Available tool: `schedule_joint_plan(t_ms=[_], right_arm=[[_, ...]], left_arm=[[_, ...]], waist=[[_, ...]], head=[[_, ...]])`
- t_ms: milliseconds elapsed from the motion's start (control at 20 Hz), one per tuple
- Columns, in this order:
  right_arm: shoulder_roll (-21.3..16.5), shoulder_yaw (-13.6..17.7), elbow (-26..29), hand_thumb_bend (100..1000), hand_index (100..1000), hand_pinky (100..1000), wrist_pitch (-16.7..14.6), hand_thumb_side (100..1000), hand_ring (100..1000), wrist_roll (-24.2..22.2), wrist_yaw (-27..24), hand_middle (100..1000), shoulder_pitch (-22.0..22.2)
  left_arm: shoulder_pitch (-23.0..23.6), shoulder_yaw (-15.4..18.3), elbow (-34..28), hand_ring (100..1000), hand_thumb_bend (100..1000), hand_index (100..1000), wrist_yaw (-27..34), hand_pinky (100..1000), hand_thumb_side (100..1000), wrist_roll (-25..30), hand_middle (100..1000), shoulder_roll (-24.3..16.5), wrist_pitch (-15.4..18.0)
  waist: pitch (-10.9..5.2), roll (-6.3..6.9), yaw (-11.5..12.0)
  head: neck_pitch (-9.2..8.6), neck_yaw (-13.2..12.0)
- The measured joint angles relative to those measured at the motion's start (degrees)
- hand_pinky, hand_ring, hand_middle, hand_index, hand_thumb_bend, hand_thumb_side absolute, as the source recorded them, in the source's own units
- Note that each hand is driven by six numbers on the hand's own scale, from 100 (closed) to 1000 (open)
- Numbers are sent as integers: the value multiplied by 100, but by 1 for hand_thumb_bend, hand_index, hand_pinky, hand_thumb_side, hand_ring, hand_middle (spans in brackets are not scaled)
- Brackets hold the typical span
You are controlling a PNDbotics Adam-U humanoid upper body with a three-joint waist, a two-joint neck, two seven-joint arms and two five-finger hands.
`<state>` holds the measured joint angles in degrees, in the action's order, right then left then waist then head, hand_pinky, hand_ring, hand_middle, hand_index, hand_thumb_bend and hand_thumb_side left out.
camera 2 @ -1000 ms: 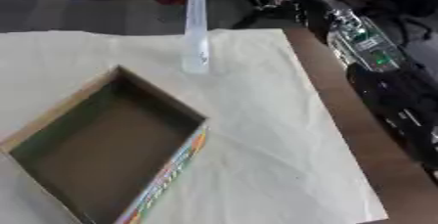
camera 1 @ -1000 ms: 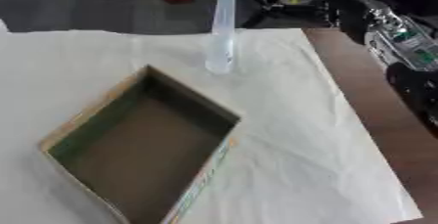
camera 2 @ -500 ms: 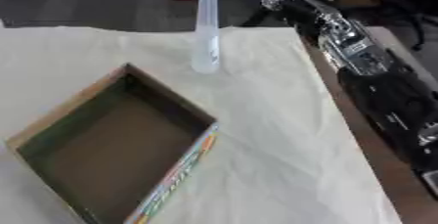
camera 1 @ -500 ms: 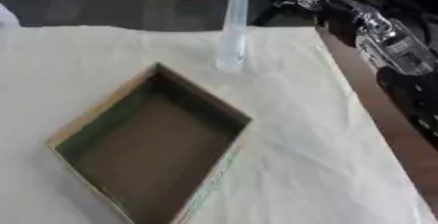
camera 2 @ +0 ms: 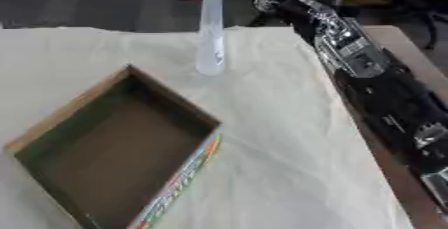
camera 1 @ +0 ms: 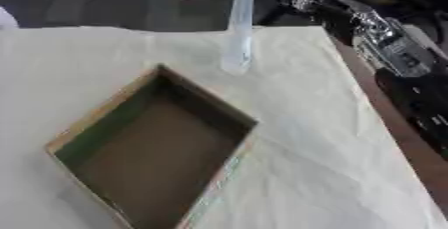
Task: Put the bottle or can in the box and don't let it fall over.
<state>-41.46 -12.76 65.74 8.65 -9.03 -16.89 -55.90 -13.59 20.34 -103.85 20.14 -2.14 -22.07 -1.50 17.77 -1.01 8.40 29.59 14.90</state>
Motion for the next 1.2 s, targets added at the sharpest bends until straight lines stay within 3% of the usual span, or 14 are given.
schedule_joint_plan(t_ms=[200,450,1200], right_arm=[[128,3,-226,100,985,1000,185,523,1000,294,260,1000,-185],[261,-38,-321,100,989,1000,183,517,1000,566,352,1000,-226],[393,-145,-152,100,992,1000,-75,530,1000,521,170,1000,-289]], left_arm=[[-5,0,-10,1000,235,753,7,1000,651,0,1000,36,0],[-5,1,-21,1000,235,753,8,1000,651,-1,1000,49,0],[-39,1,-32,1000,235,754,10,1000,655,14,1000,97,-19]], waist=[[0,47,52],[0,46,64],[38,-18,146]], head=[[-52,146],[-48,207],[-43,196]])
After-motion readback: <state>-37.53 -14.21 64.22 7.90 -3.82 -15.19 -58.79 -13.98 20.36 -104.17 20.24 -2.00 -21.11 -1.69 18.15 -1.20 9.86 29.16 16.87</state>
